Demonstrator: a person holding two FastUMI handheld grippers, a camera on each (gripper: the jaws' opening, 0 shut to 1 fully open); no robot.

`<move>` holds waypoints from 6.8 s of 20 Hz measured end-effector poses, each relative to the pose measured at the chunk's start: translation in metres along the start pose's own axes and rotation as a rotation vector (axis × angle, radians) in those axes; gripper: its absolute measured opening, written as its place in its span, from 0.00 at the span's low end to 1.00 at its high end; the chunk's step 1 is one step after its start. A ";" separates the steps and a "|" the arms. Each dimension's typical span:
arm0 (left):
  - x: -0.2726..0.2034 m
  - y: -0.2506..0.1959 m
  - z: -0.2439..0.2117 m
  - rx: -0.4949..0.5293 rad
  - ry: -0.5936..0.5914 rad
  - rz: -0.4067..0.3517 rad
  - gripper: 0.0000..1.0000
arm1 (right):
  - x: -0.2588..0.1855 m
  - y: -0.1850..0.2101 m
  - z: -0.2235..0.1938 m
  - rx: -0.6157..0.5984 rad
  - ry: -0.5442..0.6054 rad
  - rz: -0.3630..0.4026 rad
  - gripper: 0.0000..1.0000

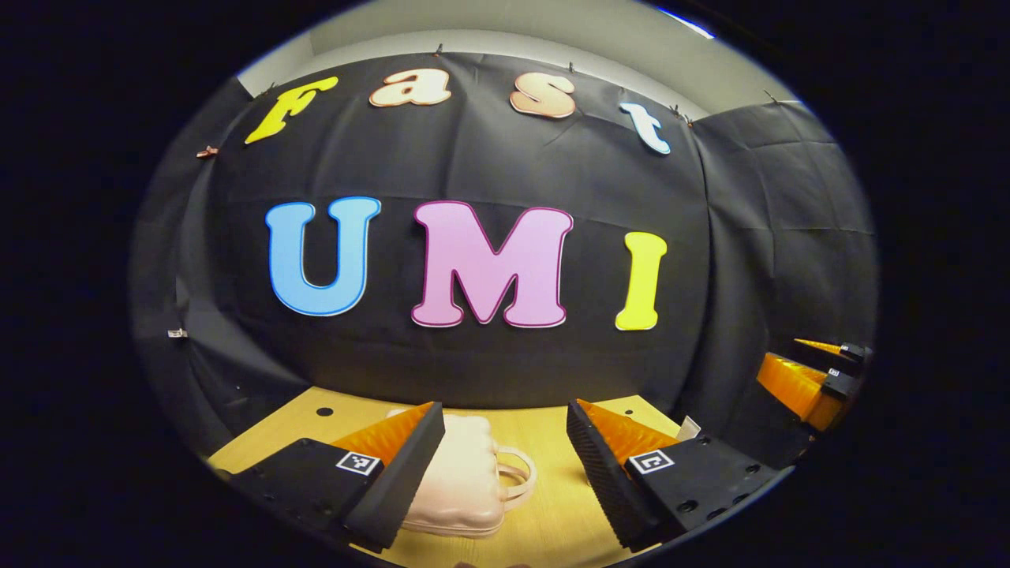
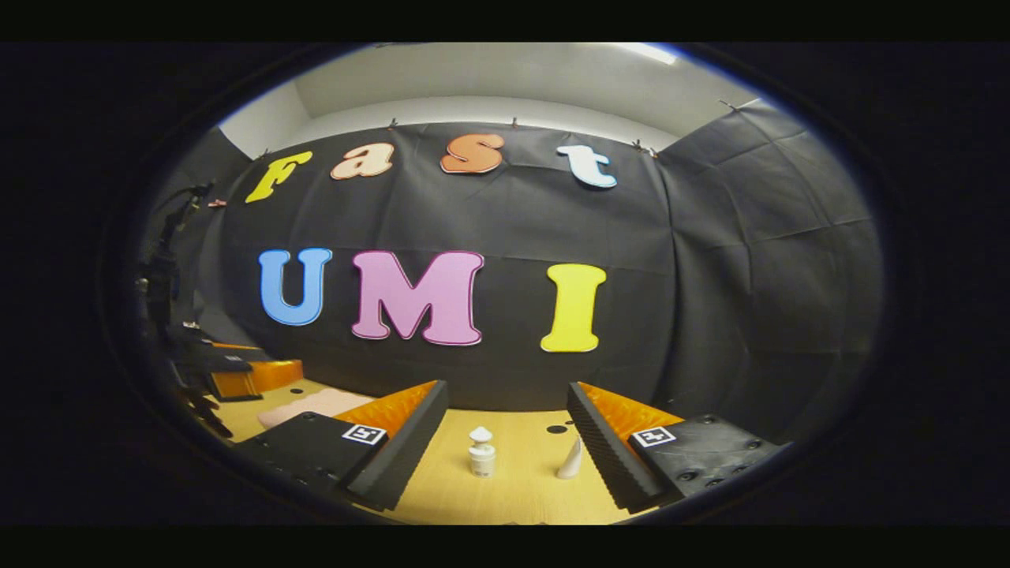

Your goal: First open the suitcase, pack the skin care products into it, and then close the suitcase.

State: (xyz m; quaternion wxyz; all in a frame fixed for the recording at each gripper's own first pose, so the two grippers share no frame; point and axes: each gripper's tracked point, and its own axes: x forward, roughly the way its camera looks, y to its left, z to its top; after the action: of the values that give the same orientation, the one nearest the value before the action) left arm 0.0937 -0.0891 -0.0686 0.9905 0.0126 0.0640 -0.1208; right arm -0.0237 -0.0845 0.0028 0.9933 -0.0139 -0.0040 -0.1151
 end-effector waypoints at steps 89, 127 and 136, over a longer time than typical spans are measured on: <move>0.045 0.562 -0.161 0.026 0.299 0.496 0.99 | 0.033 0.096 -0.161 -0.121 0.186 -0.015 0.97; 0.243 -0.198 -0.282 0.092 0.300 -0.397 0.63 | 0.077 -0.126 -0.295 0.028 0.405 -0.293 0.97; 0.226 -0.148 -0.279 0.051 0.314 -0.341 0.61 | 0.141 -0.134 -0.354 0.082 0.454 -0.359 0.97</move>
State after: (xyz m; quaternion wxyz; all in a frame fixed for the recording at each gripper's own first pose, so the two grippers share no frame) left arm 0.2410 -0.2747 -0.3761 0.9331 0.0454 0.2153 -0.2846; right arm 0.0841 -0.2571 -0.3464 0.9322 0.0534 0.2112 -0.2889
